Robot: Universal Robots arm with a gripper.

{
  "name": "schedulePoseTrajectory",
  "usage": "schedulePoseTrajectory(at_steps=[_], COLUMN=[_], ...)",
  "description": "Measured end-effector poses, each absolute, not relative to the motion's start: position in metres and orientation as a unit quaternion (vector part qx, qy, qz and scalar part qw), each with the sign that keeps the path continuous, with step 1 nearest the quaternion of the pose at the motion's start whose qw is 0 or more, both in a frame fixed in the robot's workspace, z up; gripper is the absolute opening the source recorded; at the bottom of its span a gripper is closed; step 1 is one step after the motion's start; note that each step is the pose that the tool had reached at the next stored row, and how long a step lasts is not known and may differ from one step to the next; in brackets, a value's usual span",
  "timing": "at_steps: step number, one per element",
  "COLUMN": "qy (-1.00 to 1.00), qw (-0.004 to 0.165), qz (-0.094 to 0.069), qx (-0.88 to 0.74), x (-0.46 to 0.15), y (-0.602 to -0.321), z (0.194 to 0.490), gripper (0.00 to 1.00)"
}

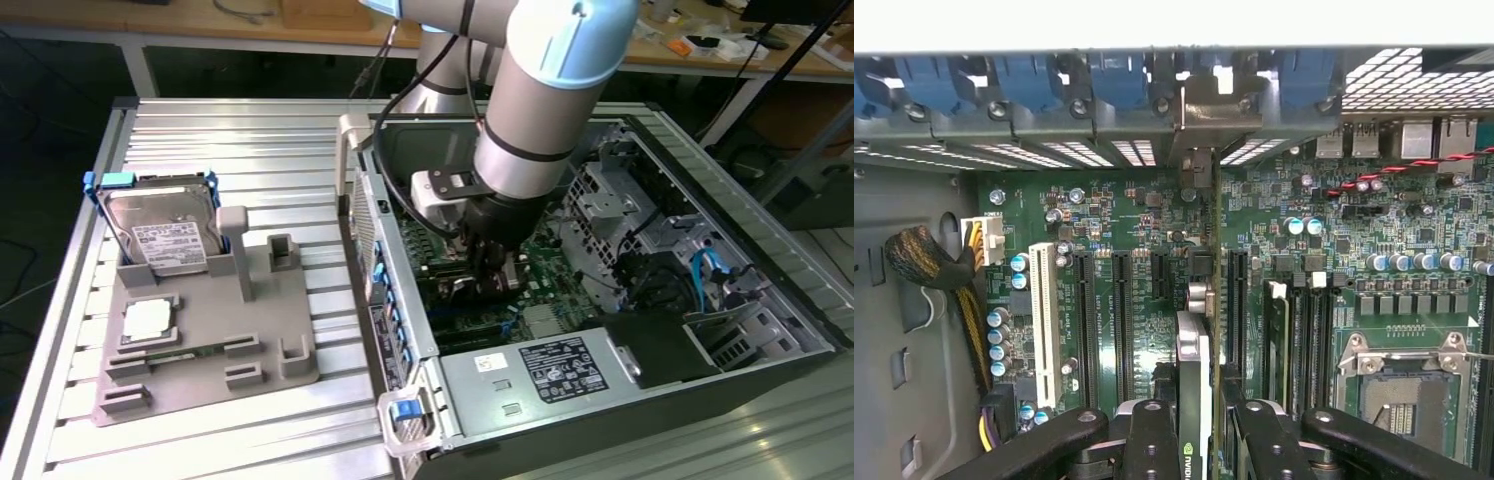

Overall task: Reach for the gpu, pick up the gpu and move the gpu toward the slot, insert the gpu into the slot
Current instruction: 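Insert the gpu into the slot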

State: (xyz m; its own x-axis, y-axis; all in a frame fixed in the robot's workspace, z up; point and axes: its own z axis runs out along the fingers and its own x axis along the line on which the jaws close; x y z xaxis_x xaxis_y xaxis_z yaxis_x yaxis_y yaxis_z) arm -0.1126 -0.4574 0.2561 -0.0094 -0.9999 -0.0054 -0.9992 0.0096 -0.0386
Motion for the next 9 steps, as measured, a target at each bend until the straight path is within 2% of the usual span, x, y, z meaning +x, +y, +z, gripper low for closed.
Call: schedulePoseTrajectory(at_steps=[9], qy=[0.71], qw=[0.015], qz=[-0.012], qx=[-0.704], x=[-0.1131], y=[-0.4574], z=[0.2524], gripper=[0.27])
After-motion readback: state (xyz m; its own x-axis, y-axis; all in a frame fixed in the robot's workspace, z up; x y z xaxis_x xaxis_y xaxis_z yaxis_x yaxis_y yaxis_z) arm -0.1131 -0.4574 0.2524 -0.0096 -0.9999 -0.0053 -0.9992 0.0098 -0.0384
